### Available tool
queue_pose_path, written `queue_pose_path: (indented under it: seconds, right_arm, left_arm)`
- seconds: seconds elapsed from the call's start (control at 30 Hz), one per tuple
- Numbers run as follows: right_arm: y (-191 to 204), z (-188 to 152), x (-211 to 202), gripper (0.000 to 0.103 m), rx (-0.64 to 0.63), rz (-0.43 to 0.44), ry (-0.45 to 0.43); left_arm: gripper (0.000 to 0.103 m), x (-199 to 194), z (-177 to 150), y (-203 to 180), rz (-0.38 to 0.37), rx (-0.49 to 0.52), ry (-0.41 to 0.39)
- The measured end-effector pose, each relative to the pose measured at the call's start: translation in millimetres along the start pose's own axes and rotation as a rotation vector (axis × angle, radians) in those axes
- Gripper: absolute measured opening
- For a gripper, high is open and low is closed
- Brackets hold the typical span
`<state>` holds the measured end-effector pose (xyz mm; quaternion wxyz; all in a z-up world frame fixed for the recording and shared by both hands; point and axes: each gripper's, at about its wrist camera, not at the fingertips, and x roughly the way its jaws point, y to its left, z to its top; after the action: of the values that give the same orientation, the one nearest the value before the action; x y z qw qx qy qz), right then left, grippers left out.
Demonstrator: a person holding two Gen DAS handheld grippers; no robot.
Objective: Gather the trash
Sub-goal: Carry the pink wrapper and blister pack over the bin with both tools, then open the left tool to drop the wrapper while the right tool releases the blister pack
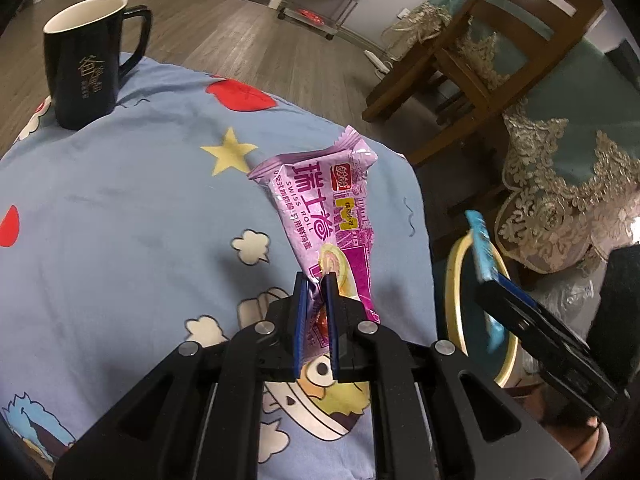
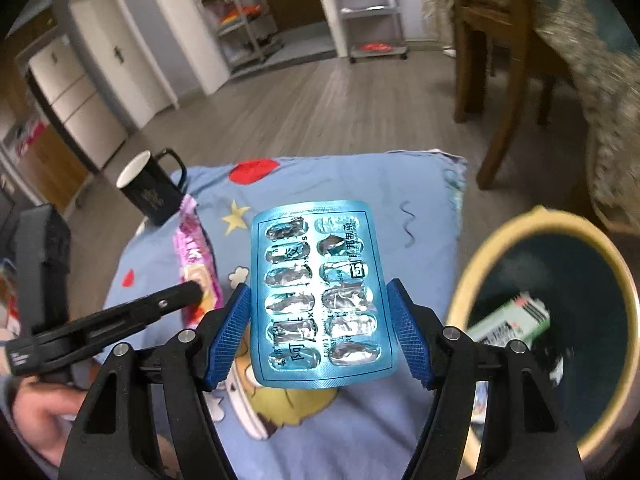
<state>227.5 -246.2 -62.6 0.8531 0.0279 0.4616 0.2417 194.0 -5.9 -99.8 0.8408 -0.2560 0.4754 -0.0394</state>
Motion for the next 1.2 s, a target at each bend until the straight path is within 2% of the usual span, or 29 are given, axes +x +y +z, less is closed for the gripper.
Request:
queue_pose_path:
  seconds: [0.13, 0.4, 0.63, 0.83, 1.0, 1.2]
  right_arm:
    - [-11, -19, -22, 0.07, 0.089, -0.004, -0.03]
    - [-36, -37, -57, 0.07, 0.2, -0.101, -0.105]
    - [-70, -45, -88, 0.07, 0.331, -0.196, -0.2]
    - [-99, -55, -103, 0.07, 0.469, -0.219, -0.254]
    - [-117, -62, -110, 0.07, 0.556, -0.229, -0.28]
    - [-131, -69, -103, 0.07, 0.62, -0.237, -0.258]
  left_arm:
    - [0.008, 2, -5, -16, -0.022, 0.036, 0.008]
    - [0.008, 8, -21, -63, -0.089, 0.136, 0.054]
    - [0.008, 15, -32, -120, -0.142, 0.301, 0.096]
    - [0.008, 28, -32, -156, -0.17, 0.381, 0.123]
    - [0.008, 50, -37, -186, -0.193, 0.457, 0.171]
    - [0.008, 78, -33, -209, -0.215, 0.498, 0.19]
